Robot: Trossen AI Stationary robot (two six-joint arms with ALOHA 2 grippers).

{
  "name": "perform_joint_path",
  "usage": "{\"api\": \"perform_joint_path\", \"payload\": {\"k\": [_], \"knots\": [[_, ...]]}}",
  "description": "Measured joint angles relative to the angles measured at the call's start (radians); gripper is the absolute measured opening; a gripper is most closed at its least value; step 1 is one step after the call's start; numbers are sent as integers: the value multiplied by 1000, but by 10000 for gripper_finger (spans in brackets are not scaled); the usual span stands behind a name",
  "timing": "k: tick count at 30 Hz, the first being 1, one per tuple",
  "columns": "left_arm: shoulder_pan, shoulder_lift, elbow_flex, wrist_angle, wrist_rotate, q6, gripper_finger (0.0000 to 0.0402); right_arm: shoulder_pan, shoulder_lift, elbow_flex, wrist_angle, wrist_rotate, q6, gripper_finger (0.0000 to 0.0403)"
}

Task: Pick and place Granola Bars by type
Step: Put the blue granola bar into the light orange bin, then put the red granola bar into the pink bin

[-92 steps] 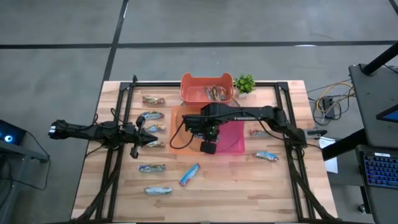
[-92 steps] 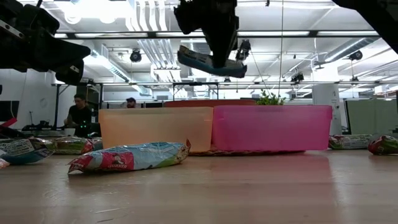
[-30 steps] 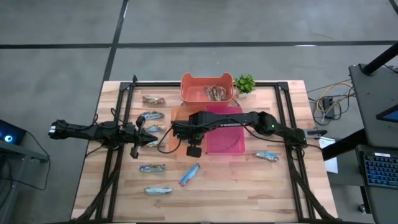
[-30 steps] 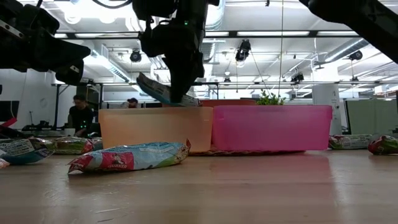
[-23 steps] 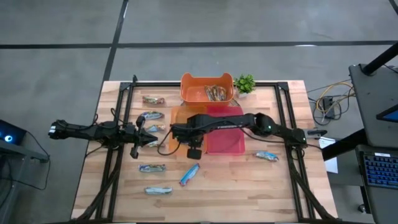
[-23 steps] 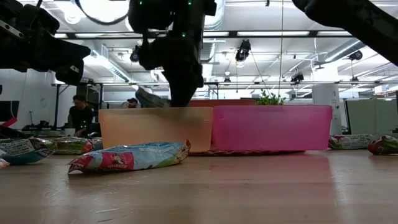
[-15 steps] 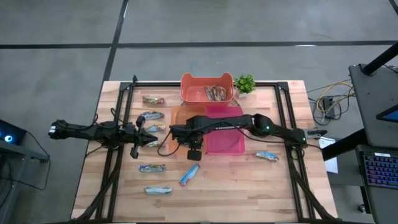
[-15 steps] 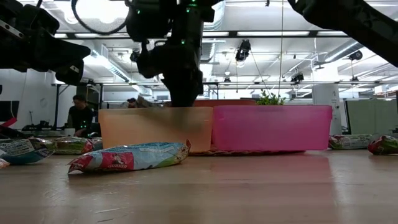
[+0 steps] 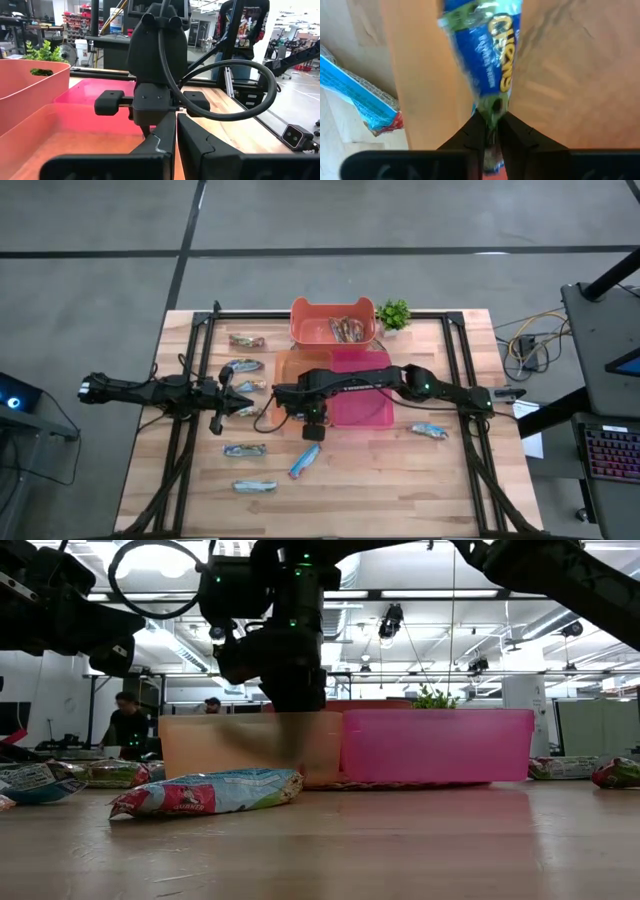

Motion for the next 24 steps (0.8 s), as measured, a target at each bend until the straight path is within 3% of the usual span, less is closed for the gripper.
{"api": "perform_joint_path", "payload": {"k": [12,24], "knots": [[0,0,0,0,0,0,0,-8,-17,0,3,-4,-8,102],[0,0,0,0,0,0,0,-24,-163,0,-46,39,-34,155]]}}
